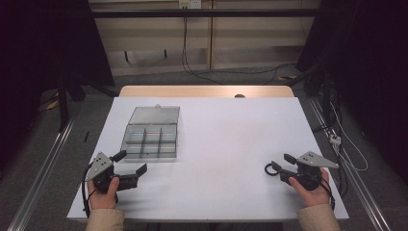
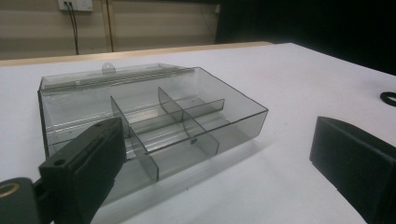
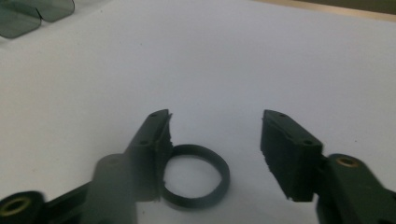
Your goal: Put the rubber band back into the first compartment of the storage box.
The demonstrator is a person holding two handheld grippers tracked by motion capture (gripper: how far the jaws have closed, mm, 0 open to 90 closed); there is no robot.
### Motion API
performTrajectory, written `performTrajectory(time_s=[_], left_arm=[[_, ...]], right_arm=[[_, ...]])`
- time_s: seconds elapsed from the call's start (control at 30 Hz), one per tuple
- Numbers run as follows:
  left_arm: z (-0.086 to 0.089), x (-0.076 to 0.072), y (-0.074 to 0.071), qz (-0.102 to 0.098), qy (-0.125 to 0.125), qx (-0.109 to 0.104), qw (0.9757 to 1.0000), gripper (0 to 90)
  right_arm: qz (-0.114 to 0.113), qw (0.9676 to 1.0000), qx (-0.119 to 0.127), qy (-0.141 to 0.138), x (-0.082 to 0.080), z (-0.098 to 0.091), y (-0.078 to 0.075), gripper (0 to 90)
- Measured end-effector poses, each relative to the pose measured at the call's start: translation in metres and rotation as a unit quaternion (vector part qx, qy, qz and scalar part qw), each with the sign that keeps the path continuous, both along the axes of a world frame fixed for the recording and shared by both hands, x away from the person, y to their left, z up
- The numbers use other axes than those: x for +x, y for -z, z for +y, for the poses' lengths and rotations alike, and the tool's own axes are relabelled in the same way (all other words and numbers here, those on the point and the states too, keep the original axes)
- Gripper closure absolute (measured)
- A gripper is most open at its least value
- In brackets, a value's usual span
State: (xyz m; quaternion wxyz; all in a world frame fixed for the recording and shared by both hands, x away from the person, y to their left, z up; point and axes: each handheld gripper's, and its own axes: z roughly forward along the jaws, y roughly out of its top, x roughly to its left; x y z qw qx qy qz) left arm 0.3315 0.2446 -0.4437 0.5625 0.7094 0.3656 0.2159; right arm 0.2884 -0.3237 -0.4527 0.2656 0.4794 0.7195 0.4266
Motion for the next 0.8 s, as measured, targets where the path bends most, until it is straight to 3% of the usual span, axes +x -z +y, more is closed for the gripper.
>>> performTrajectory(time_s=[0.13, 0.17, 0.23, 0.27, 0.37, 0.6, 0.7, 0.8], left_arm=[[0.000, 0.001, 0.000, 0.001, 0.001, 0.003, 1.0000, 3.4], [-0.001, 0.001, 0.000, 0.001, 0.002, 0.003, 1.0000, 3.4], [-0.001, 0.000, 0.000, 0.001, 0.002, 0.002, 1.0000, 3.4], [-0.001, 0.000, 0.000, 0.001, 0.002, 0.002, 1.0000, 3.4], [-0.002, 0.000, 0.000, 0.002, 0.002, 0.003, 1.0000, 3.4], [0.000, -0.001, 0.000, 0.002, 0.003, 0.005, 1.0000, 3.4], [0.001, -0.002, 0.000, 0.003, 0.000, 0.003, 1.0000, 3.4], [0.002, -0.001, -0.001, 0.001, 0.000, 0.006, 1.0000, 3.4]], right_arm=[[0.029, 0.9995, -0.009, 0.006, 0.006, -0.005, 0.002, 61.0], [0.047, 0.9988, -0.013, 0.008, 0.009, -0.006, 0.005, 66.5], [0.053, 0.9984, -0.015, 0.008, 0.010, -0.006, 0.006, 67.6], [0.073, 0.9969, -0.028, 0.009, 0.011, -0.005, 0.009, 70.6], [0.093, 0.9952, -0.031, 0.009, 0.013, -0.005, 0.012, 73.8], [0.099, 0.9945, -0.031, 0.013, 0.014, -0.006, 0.011, 87.5], [0.103, 0.9941, -0.035, 0.008, 0.016, -0.005, 0.010, 88.4], [0.102, 0.9945, -0.023, 0.005, 0.016, -0.006, 0.011, 88.6]])
